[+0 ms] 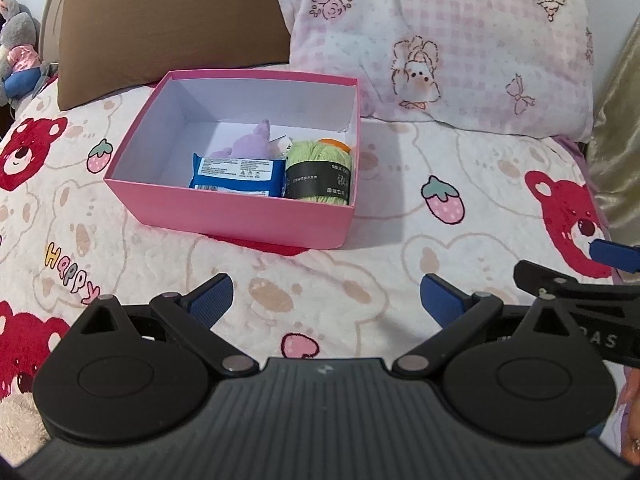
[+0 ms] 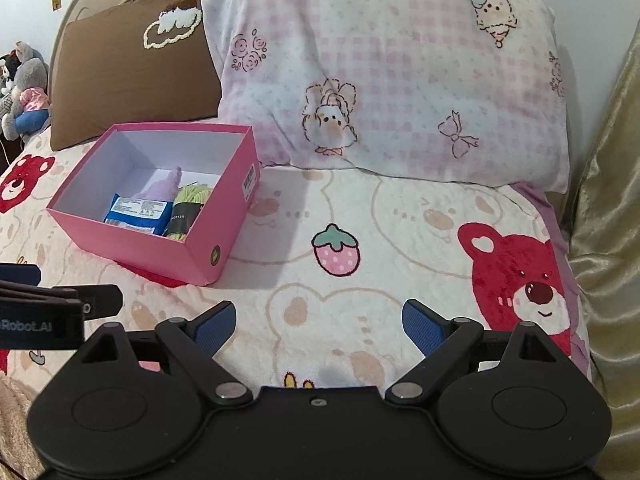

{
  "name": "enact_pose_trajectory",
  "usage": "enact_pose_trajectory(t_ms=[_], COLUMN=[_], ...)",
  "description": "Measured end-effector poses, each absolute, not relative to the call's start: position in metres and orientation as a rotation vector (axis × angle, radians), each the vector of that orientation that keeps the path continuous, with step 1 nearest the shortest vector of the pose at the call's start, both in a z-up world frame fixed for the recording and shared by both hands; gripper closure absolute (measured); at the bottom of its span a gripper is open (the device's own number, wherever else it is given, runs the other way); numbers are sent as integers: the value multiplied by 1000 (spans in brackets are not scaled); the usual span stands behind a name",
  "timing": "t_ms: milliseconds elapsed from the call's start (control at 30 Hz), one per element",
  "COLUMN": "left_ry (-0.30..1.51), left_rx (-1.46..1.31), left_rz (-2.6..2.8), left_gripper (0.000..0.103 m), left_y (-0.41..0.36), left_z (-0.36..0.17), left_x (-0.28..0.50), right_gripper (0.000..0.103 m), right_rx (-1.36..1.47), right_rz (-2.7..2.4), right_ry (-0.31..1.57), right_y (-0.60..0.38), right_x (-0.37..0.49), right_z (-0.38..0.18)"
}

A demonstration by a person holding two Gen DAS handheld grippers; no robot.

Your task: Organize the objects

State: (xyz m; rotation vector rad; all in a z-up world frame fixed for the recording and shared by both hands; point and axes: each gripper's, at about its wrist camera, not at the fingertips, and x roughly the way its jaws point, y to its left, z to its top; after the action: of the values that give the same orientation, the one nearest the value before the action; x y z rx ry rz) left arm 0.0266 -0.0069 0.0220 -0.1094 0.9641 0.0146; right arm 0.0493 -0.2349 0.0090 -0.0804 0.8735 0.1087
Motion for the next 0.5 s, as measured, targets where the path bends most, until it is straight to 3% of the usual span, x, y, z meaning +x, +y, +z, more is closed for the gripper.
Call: enact_pose_trajectory(t_ms=[500], left_ry=[1015], left_rx=[-133], left_rz=[49], left_gripper=[1], left_y=[4], left_z=[20], left_x=[27], right_gripper=[10], right_rx=[-66], right_rz=[116], right_ry=[925], right_y=[-238], right_x=[44], right_z=[8])
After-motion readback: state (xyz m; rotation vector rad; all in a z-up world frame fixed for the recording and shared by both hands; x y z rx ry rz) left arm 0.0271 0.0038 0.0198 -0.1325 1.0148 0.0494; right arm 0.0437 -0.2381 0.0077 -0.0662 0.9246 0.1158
